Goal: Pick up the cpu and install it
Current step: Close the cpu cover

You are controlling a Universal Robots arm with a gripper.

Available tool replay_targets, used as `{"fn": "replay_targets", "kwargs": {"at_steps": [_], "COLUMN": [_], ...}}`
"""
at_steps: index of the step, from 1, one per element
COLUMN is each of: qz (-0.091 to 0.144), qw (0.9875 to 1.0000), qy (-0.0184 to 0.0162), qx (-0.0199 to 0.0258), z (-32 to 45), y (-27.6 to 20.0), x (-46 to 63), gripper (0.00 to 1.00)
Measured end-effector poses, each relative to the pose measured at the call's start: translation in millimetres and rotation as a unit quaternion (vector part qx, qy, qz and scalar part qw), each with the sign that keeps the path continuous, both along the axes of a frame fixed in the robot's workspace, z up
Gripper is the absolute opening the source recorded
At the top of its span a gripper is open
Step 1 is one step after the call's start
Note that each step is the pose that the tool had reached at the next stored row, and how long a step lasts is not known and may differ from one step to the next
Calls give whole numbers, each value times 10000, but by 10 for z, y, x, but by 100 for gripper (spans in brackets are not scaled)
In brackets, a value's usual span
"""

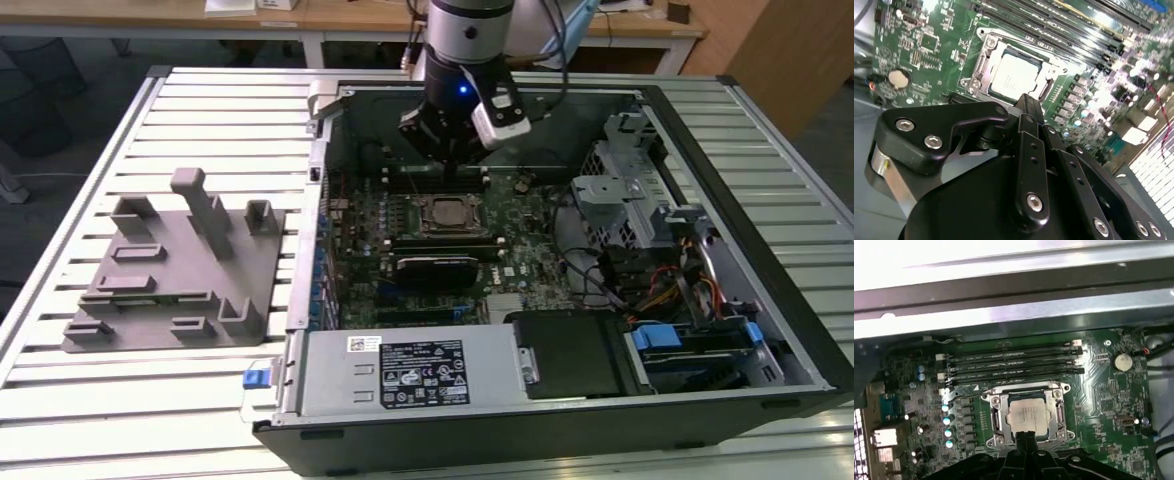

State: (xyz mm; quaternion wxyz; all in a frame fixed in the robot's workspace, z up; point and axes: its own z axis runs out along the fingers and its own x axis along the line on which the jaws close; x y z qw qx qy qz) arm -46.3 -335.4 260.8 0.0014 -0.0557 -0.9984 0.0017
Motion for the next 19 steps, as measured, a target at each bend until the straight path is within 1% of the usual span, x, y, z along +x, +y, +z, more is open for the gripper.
{"fn": "replay_targets", "kwargs": {"at_steps": [2,4,12,19], "qz": [159,215,280,305], "qw": [9999,9998,9996,9995], "qy": [0,0,-1,-8], "qx": [-1,1,0,1], "z": [-2,-5,-6,-8], "y": [0,-2,-2,-1], "x": [-5,-32,-225,-329], "gripper": [11,11,11,11]}}
